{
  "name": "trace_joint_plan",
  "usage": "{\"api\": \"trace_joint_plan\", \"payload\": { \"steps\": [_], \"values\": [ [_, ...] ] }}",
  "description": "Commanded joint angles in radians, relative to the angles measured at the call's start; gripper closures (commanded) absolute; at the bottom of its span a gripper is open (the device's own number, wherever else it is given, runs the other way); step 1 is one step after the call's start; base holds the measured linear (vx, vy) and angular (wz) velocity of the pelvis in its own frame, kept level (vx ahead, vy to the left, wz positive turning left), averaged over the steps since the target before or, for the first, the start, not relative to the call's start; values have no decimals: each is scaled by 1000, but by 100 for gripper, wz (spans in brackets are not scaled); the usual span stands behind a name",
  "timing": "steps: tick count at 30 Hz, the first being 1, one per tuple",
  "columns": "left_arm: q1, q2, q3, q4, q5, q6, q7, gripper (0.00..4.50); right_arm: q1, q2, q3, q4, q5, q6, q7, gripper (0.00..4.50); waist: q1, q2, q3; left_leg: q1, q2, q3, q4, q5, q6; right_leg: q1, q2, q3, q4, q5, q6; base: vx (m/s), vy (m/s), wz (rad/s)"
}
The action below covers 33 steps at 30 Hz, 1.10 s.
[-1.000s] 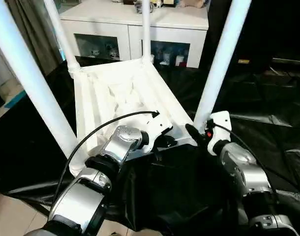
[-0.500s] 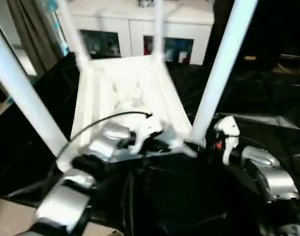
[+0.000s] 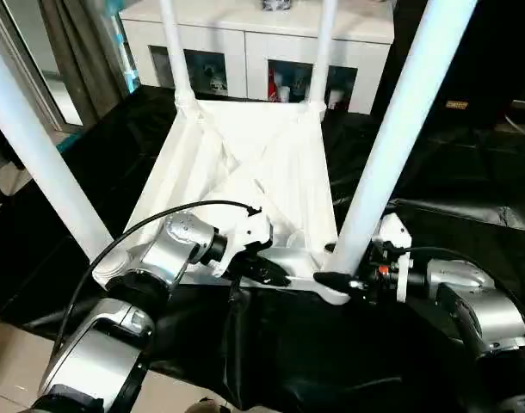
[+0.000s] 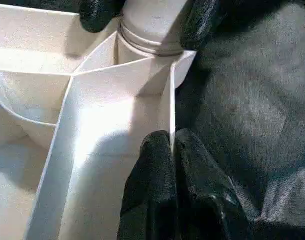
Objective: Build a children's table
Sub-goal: Rotate leg to tighten
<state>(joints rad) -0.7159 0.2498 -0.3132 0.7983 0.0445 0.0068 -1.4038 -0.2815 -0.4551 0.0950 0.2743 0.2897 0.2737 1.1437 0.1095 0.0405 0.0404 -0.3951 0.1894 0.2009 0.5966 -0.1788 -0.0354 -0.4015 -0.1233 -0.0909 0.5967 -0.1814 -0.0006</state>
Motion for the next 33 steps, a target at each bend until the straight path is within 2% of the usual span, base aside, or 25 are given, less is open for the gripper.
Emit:
{"api": "trace_joint_plan", "payload": {
  "steps": [1, 3, 5, 6, 8, 9, 10, 11, 13, 14, 15, 18, 20, 21, 23, 24, 26, 27, 28, 29, 30, 32, 33],
  "values": [
    [3, -8, -13, -31, -11, 8, -20, 450, 3, -8, 0, -19, 11, 6, -4, 164, -3, -9, -65, 27, 50, -19, -76, -212, 52, 48, -41, 43, -56, -104, -252, 0, 0, 0],
    [-4, -25, -3, -13, -1, 2, 40, 450, 6, 7, 0, -6, -8, -5, -39, 182, -4, -11, -66, 25, 48, -18, -74, -195, 60, 49, -41, 42, -54, -84, -257, 0, 0, 0],
    [-22, -50, 15, 24, 12, -5, 137, 450, 0, 37, -1, 29, -47, -15, -119, 185, -7, -10, -62, 25, 47, -18, -75, -207, 58, 46, -41, 42, -59, -106, -253, 0, 0, 0],
    [-36, -67, 26, 49, 18, -7, 195, 450, -19, 66, -4, 87, -95, -29, -226, 197, -9, -11, -59, 27, 46, -19, -78, -238, 40, 44, -43, 42, -66, -167, -241, 0, 0, 0],
    [-51, -87, 36, 74, 26, -6, 259, 450, -37, 100, -5, 153, -145, -46, -339, 202, -21, -10, -52, 30, 42, -23, -86, -312, 3, 43, -44, 40, -80, -294, -214, 0, 0, 0],
    [-60, -104, 41, 87, 30, 1, 300, 450, -43, 123, -8, 177, -158, -44, -393, 205, -31, -12, -50, 34, 42, -29, -90, -363, -23, 43, -46, 40, -90, -389, -175, 0, 0, 0],
    [-60, -104, 41, 87, 30, 1, 300, 450, -43, 123, -8, 177, -158, -44, -393, 208, -34, -11, -48, 35, 42, -30, -92, -375, -27, 42, -45, 40, -93, -403, -169, 0, 0, 0],
    [-74, -139, 50, 105, 33, 18, 372, 450, -46, 172, -17, 197, -162, -31, -474, 214, -40, -10, -48, 37, 43, -30, -93, -398, -32, 38, -43, 41, -95, -415, -163, 0, 0, 0],
    [-83, -166, 59, 116, 29, 37, 418, 450, -50, 207, -23, 207, -166, -23, -536, 221, -46, -13, -44, 42, 40, -31, -94, -426, -35, 33, -43, 40, -103, -443, -157, 0, 0, 0],
    [-85, -174, 61, 119, 28, 41, 432, 450, -52, 219, -26, 211, -169, -22, -561, 229, -52, -15, -41, 44, 37, -33, -94, -450, -34, 33, -43, 37, -108, -492, -142, 0, 0, 0],
    [-88, -186, 64, 124, 30, 48, 458, 450, -56, 236, -31, 219, -170, -16, -592, 235, -58, -15, -36, 51, 35, -34, -93, -485, -33, 27, -43, 34, -119, -560, -120, 0, 0, 0],
    [-99, -222, 70, 148, 34, 55, 528, 450, -73, 290, -34, 251, -201, -18, -697, 239, -64, -12, -38, 55, 35, -41, -95, -505, -39, 27, -44, 29, -127, -604, -93, 0, 0, 0],
    [-105, -246, 68, 164, 38, 50, 552, 450, -81, 327, -22, 271, -207, -52, -715, 239, -69, -10, -42, 52, 36, -45, -103, -501, -43, 35, -43, 24, -127, -576, -86, 0, 0, 0],
    [-105, -249, 66, 166, 38, 49, 553, 450, -81, 332, -18, 273, -206, -63, -708, 208, -71, -10, -39, 51, 37, -45, -106, -517, -40, 33, -42, 25, -130, -555, -89, 0, 0, 0],
    [-106, -251, 66, 165, 37, 46, 553, 450, -75, 337, -11, 254, -190, -65, -670, 177, -72, -11, -37, 59, 37, -43, -105, -542, -36, 27, -41, 26, -134, -561, -91, 0, 0, 0],
    [-106, -249, 68, 166, 38, 44, 550, 450, -72, 337, -10, 235, -178, -66, -642, 175, -73, -10, -37, 62, 36, -44, -106, -553, -32, 26, -41, 26, -136, -554, -97, 0, 0, 0],
    [-104, -242, 66, 161, 37, 39, 538, 450, -70, 328, -8, 221, -171, -70, -619, 168, -73, -9, -40, 59, 38, -44, -109, -545, -30, 32, -41, 28, -133, -521, -103, 0, 0, 0],
    [-99, -224, 61, 153, 35, 29, 504, 450, -65, 304, -2, 189, -152, -70, -551, 156, -72, -10, -43, 53, 41, -44, -114, -518, -25, 37, -41, 32, -126, -471, -117, 0, 0, 0],
    [-98, -218, 60, 152, 35, 24, 490, 450, -62, 294, 1, 176, -145, -68, -525, 132, -70, -12, -42, 53, 41, -41, -113, -512, -18, 37, -40, 35, -125, -445, -129, 0, 0, 0],
    [-93, -207, 55, 146, 35, 16, 464, 450, -57, 276, 5, 159, -136, -65, -489, 127, -70, -12, -42, 54, 40, -39, -112, -508, -15, 36, -42, 37, -124, -436, -136, 0, 0, 0],
    [-86, -194, 50, 138, 34, 4, 431, 450, -51, 254, 10, 139, -124, -64, -444, 127, -67, -14, -44, 50, 40, -38, -112, -485, -3, 42, -43, 39, -121, -416, -147, 0, 0, 0],
    [-74, -171, 41, 120, 28, -15, 368, 450, -41, 214, 15, 106, -100, -61, -369, 127, -63, -15, -49, 43, 42, -35, -110, -418, 19, 51, -45, 43, -113, -342, -168, 0, 0, 0],
    [-70, -163, 38, 113, 24, -19, 342, 450, -38, 198, 16, 94, -92, -56, -345, 127, -61, -16, -53, 36, 43, -32, -108, -366, 37, 55, -45, 45, -104, -271, -189, 0, 0, 0]
  ]
}}
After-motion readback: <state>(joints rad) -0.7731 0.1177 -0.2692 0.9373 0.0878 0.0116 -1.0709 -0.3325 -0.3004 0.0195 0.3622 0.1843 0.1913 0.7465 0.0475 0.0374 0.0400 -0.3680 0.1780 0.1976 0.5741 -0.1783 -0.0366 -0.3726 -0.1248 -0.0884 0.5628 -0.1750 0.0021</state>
